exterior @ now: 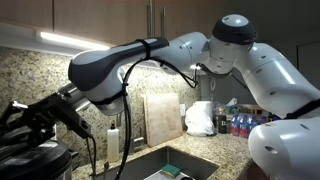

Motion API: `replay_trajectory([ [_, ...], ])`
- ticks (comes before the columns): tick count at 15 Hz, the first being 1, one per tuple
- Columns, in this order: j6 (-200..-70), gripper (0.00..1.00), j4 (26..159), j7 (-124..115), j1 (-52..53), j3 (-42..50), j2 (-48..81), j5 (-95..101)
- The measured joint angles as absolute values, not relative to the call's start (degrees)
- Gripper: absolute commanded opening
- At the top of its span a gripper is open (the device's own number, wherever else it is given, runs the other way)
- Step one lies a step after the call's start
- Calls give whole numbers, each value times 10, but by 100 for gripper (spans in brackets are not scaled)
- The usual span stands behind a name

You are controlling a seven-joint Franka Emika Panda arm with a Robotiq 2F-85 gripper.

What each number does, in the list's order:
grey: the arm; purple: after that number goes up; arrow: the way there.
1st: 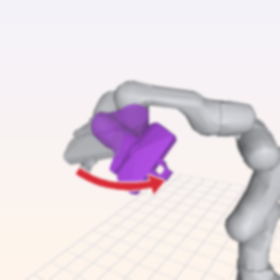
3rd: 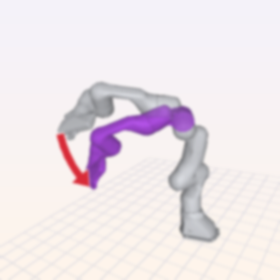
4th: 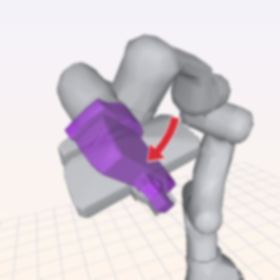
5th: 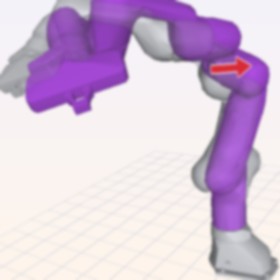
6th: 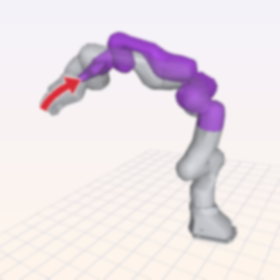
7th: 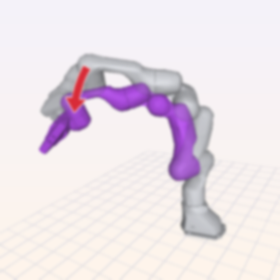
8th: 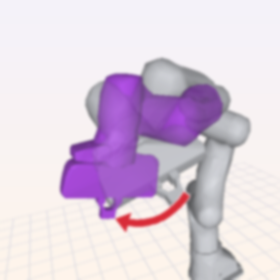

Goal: Pick up the lid from the cooker and put it on the counter

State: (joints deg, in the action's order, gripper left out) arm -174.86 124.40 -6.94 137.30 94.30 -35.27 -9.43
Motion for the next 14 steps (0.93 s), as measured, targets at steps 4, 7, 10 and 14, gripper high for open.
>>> replay_trajectory([
  [4, -1749, 12, 1244, -72, 1373, 943, -354, -95],
  [7, -1749, 12, 1245, -72, 1371, 941, -350, -95],
  [10, -1749, 12, 1248, -72, 1368, 937, -336, -95],
  [14, -1750, 12, 1255, -72, 1357, 921, -303, -95],
])
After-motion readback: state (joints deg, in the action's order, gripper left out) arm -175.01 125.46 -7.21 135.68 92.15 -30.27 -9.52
